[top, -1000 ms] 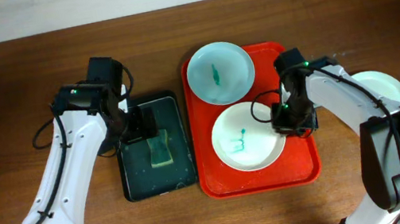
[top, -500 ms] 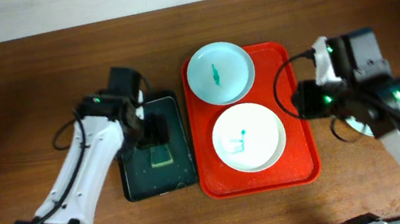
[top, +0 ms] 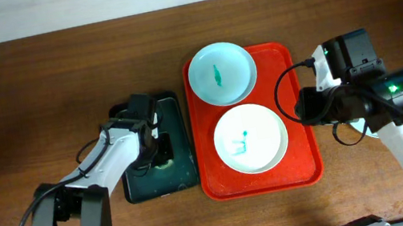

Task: Clean dirty plates on tray and stack at the side
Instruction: 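Grasp the sponge again with left gripper from the green tray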

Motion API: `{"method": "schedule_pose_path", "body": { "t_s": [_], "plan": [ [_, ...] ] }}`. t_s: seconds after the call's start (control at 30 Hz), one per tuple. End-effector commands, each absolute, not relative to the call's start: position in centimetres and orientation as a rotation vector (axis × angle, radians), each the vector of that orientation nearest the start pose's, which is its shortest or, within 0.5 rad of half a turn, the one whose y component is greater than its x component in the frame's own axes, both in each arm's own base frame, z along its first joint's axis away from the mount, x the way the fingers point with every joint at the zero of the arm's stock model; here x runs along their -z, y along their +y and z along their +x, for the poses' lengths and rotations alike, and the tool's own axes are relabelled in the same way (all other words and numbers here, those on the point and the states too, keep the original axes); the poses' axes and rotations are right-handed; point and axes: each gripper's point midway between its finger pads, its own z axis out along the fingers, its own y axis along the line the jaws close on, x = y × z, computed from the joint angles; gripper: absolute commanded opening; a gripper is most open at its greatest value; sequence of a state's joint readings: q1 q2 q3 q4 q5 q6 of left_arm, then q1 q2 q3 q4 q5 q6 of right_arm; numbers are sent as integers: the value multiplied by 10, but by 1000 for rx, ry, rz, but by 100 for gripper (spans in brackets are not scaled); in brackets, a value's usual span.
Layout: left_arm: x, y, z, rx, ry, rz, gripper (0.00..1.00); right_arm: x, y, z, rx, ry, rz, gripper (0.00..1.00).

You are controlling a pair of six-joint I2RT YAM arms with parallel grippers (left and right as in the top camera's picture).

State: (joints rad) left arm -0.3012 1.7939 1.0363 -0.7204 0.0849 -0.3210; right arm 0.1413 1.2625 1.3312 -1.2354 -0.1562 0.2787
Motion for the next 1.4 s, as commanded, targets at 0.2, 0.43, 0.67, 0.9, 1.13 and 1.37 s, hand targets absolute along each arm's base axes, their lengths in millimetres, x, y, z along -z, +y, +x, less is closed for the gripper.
{"method": "schedule_pose_path", "body": {
  "t_s": [0.2,0.43,0.67,0.9,1.13,1.37],
  "plan": [
    [-44,-102,306,63,3164,-35,72,-216,67,267,-332,2769,127,37],
    [-15,-104,266,79,3275,-41,59,-215,60,268,-280,2768,138,37],
    [16,-105,268,100,3196,-35,0,-215,60,268,-280,2768,139,37],
    [-22,-112,294,111,3174,-38,31,-214,60,266,-278,2776,140,37],
    [-56,-104,311,-2,3144,-33,63,-214,60,266,-277,2776,140,37],
    [-39,-94,332,-91,3033,-36,60,-214,60,266,-274,2776,141,37]
  ]
}}
